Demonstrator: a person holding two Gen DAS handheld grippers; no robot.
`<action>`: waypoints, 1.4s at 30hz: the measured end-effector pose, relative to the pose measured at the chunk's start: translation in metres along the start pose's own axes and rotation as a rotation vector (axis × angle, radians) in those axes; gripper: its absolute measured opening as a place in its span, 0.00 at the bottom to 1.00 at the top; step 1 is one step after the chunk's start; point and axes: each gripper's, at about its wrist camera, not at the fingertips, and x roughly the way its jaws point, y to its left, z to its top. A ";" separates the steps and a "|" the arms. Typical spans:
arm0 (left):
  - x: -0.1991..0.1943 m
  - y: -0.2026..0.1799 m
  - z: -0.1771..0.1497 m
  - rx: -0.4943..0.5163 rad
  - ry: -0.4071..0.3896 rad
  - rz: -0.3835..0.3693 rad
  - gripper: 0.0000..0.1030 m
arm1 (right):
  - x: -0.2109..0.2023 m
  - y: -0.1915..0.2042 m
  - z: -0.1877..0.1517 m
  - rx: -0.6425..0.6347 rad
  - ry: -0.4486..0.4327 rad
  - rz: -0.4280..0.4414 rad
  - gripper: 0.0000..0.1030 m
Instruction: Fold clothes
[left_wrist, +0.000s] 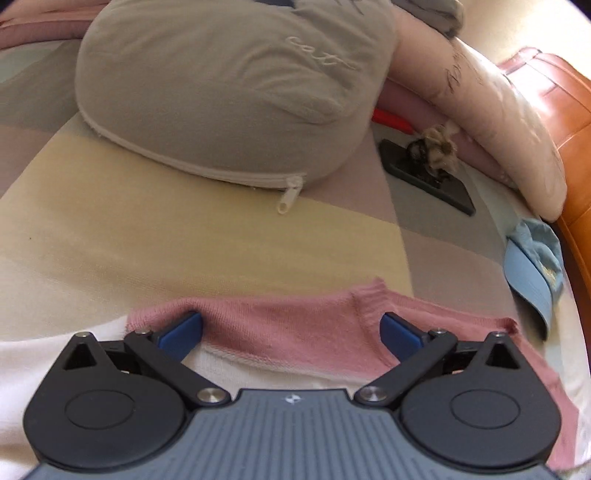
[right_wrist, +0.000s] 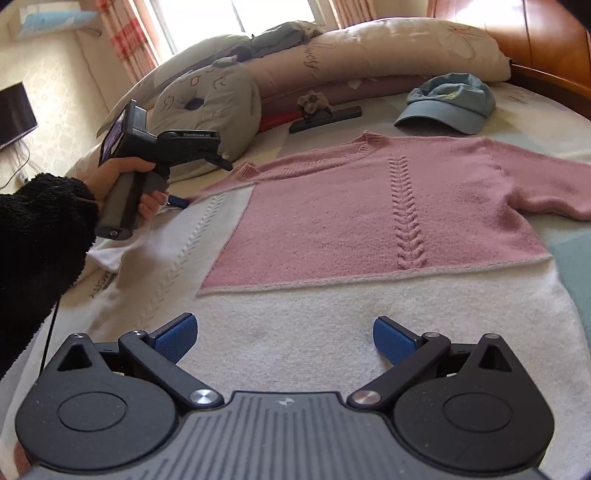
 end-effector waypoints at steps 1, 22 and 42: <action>-0.007 -0.001 0.001 0.019 -0.003 -0.008 0.97 | -0.002 -0.001 0.001 0.004 -0.003 0.002 1.00; -0.015 0.011 0.008 0.039 0.030 0.038 0.98 | -0.002 -0.013 0.007 0.067 -0.021 0.008 1.00; -0.080 0.034 -0.101 -0.033 0.032 -0.154 0.97 | 0.003 -0.002 0.003 0.039 0.022 0.064 1.00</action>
